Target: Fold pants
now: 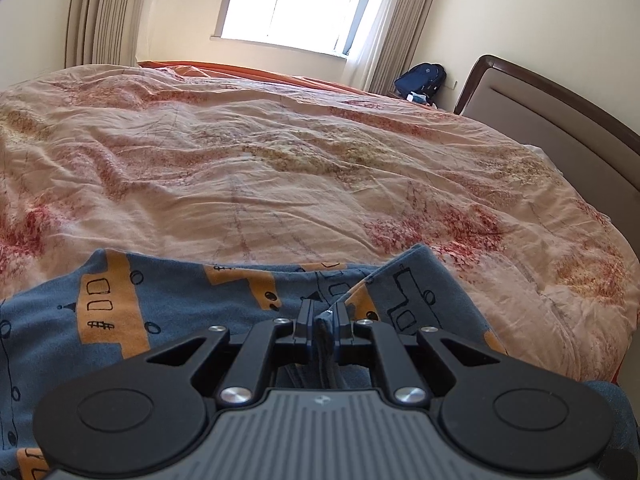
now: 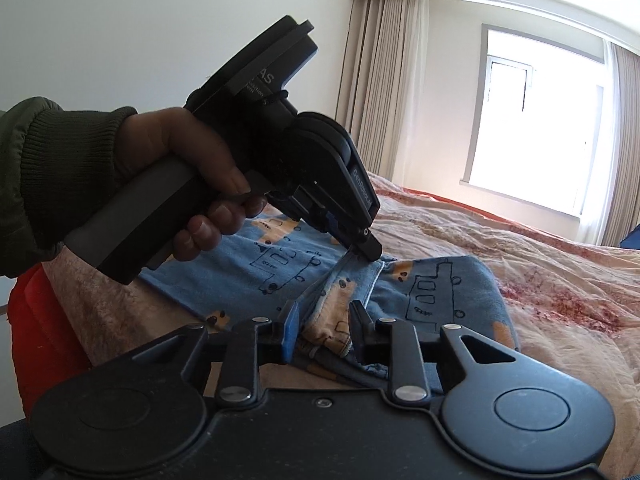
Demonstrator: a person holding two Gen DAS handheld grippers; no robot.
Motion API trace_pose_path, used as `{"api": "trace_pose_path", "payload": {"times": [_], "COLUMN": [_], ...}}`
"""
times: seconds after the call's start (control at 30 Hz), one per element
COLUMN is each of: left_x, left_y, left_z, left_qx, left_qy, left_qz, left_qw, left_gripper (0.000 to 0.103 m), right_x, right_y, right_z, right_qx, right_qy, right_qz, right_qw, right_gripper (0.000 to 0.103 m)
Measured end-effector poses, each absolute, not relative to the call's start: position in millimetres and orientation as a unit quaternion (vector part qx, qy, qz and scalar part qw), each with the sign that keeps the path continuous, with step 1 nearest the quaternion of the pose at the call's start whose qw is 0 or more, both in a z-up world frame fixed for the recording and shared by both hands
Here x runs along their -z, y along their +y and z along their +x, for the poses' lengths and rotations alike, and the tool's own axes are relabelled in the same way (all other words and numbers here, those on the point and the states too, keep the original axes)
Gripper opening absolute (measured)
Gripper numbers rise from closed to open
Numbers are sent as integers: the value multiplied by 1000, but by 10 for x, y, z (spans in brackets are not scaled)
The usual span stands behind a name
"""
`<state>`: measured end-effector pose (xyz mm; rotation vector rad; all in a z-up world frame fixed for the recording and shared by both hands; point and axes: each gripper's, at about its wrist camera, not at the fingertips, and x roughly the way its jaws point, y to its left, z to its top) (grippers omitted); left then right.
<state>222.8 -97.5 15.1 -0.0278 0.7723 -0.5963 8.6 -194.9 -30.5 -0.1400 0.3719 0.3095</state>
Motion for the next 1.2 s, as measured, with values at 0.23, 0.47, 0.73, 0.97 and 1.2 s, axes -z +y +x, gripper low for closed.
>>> {"api": "trace_pose_path", "payload": {"times": [0.23, 0.47, 0.73, 0.97, 1.2], "left_x": [-235, -125, -51, 52, 77], "left_y": [-952, -931, -724, -691, -699], "left_z": [2200, 2224, 2120, 1989, 1923], "left_qx": [287, 272, 270, 270, 254], "left_qy": [362, 365, 386, 391, 388], "left_qz": [-7, 2, -43, -81, -91], "left_qw": [887, 890, 881, 876, 881], "left_gripper": [9, 19, 51, 51, 51], "right_x": [307, 353, 373, 446, 444], "right_y": [-1992, -1946, -1873, -1778, -1780], "right_z": [163, 239, 202, 222, 206], "right_qx": [-166, -182, -177, -160, -154], "right_qy": [189, 197, 186, 193, 187], "right_qz": [-48, -52, -82, -111, -116], "right_qw": [967, 962, 963, 962, 963], "right_gripper": [6, 9, 35, 43, 22]}}
